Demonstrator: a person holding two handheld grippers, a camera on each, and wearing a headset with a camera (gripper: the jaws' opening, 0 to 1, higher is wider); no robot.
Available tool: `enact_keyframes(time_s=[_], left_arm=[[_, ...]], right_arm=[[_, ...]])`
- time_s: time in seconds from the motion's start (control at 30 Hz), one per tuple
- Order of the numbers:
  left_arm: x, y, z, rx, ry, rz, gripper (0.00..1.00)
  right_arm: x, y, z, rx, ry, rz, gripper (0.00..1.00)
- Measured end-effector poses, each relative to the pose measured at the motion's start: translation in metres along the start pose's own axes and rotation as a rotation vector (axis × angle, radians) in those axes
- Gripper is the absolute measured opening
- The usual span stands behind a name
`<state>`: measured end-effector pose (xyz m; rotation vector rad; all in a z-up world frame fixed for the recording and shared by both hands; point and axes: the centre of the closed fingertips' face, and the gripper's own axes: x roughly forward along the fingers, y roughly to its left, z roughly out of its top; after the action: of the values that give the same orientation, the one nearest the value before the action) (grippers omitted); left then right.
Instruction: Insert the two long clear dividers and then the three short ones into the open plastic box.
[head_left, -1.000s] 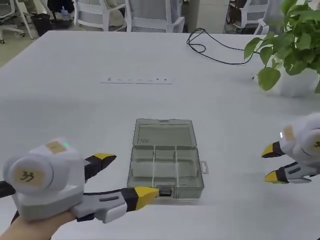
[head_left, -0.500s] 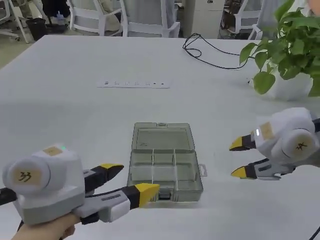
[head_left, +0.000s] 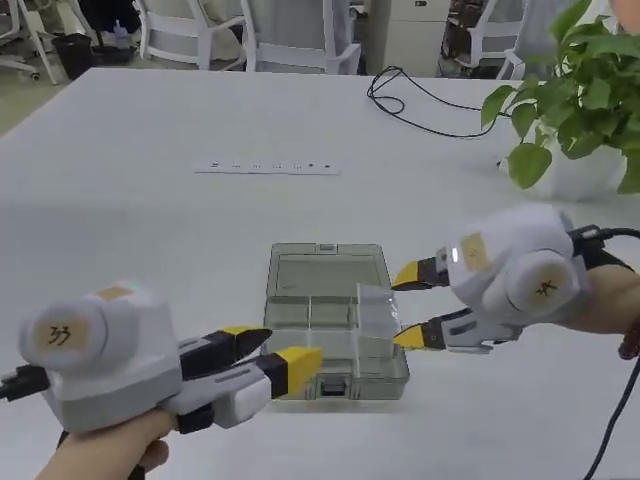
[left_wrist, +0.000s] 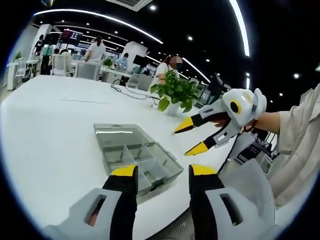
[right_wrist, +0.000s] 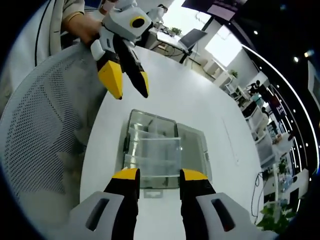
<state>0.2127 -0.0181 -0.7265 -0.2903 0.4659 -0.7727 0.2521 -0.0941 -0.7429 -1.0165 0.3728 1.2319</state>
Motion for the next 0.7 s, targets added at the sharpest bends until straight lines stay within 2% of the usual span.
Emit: enact_keyframes(time_s=[0.03, 0.33, 0.7], left_arm=[[0.002, -0.001, 0.0, -0.02, 0.002, -0.007, 0.37], [0.005, -0.003, 0.003, -0.083, -0.014, -0.036, 0.3], [0.005, -0.003, 0.005, -0.175, -0.018, -0.061, 0.13]], right_arm=[[0.002, 0.0, 0.005, -0.003, -0.012, -0.001, 0.32], [0.013, 0.008, 0.035, -0.032, -0.071, 0.013, 0.32], [0.019, 0.014, 0.059, -0.06, -0.121, 0.021, 0.32]])
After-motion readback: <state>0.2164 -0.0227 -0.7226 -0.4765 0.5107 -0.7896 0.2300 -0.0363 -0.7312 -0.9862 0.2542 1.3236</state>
